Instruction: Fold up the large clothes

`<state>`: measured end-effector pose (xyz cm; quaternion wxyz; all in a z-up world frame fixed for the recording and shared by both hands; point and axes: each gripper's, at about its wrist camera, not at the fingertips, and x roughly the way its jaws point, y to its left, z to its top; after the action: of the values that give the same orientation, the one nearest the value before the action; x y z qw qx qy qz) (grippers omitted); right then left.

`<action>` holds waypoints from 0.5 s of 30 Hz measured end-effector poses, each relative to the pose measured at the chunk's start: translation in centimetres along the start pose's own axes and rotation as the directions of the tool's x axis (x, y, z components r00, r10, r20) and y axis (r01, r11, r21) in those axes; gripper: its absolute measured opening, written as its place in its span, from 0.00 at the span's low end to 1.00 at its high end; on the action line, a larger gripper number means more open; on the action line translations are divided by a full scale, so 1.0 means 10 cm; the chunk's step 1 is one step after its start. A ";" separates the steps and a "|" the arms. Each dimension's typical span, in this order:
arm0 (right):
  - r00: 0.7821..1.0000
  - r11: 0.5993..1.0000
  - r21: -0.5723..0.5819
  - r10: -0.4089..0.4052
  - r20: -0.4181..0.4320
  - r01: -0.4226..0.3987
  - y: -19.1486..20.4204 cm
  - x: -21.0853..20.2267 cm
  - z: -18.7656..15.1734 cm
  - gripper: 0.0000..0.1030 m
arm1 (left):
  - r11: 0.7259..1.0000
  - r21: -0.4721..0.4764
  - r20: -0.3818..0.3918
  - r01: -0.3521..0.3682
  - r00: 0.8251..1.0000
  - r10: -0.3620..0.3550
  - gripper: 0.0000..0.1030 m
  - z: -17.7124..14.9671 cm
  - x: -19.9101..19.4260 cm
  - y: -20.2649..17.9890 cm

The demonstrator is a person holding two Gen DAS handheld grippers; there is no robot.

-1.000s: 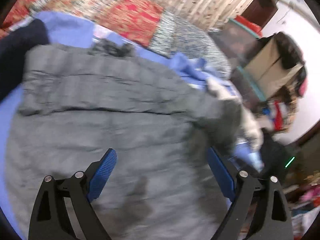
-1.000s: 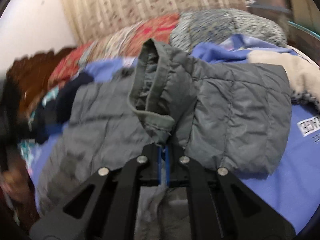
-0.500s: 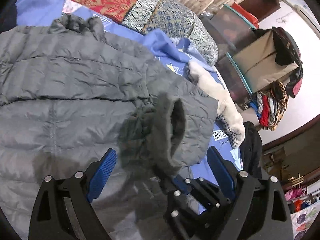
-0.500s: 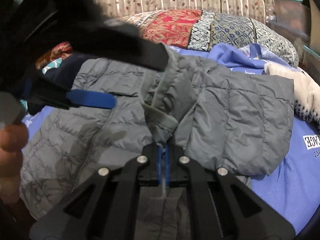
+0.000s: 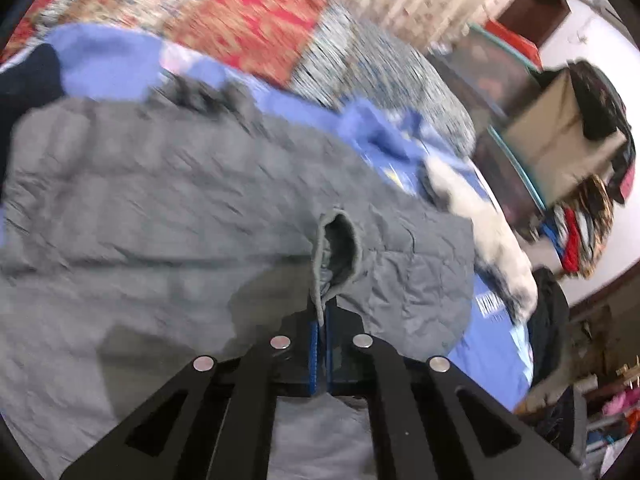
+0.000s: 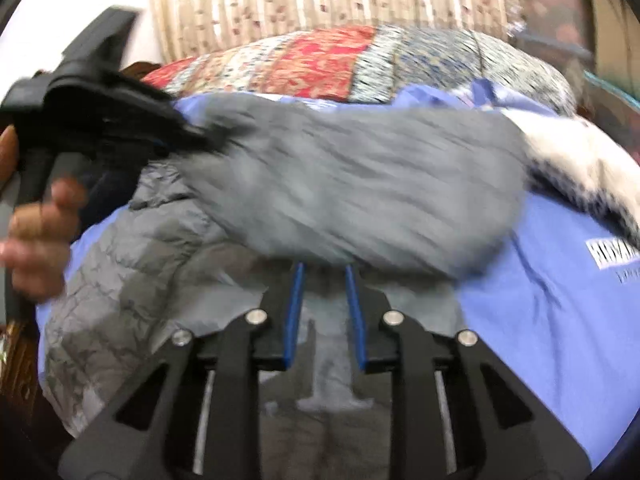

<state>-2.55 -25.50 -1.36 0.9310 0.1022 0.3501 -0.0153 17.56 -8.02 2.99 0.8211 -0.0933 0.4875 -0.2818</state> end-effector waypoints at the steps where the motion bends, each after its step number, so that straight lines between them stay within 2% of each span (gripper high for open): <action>1: 1.000 1.000 0.025 -0.006 -0.012 0.006 -0.07 0.01 -0.02 0.20 | 1.000 -0.006 0.016 -0.012 1.000 0.013 0.24 0.06 -0.05 0.06; 4: 0.999 0.998 0.066 -0.017 -0.051 0.020 -0.19 0.08 -0.04 0.20 | 0.996 -0.026 0.073 -0.081 0.994 0.083 0.24 0.31 -0.24 0.34; 7: 0.998 0.994 0.111 0.011 -0.066 -0.004 -0.24 0.17 0.04 0.20 | 0.988 -0.062 0.115 -0.140 0.983 0.146 0.24 0.54 -0.41 0.63; 8: 0.998 0.993 0.119 0.012 -0.064 -0.004 -0.26 0.19 0.07 0.26 | 0.983 -0.078 0.129 -0.165 0.976 0.174 0.24 0.62 -0.47 0.77; 9: 0.999 0.990 0.138 0.014 -0.053 -0.007 -0.29 0.20 0.14 0.52 | 0.979 -0.089 0.137 -0.181 0.972 0.192 0.24 0.68 -0.50 0.85; 11: 1.000 0.981 0.193 0.017 -0.006 -0.016 -0.38 0.20 0.26 0.74 | 0.970 -0.115 0.145 -0.216 0.962 0.231 0.24 0.76 -0.57 1.07; 15: 0.999 0.952 0.300 0.051 0.015 -0.053 -0.63 0.35 0.63 0.74 | 0.948 -0.168 0.145 -0.270 0.945 0.294 0.24 0.81 -0.65 1.47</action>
<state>3.54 -32.77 -0.19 0.9059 0.2518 0.3377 -0.0441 27.62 6.72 5.66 0.8821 -0.1057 0.4443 -0.1157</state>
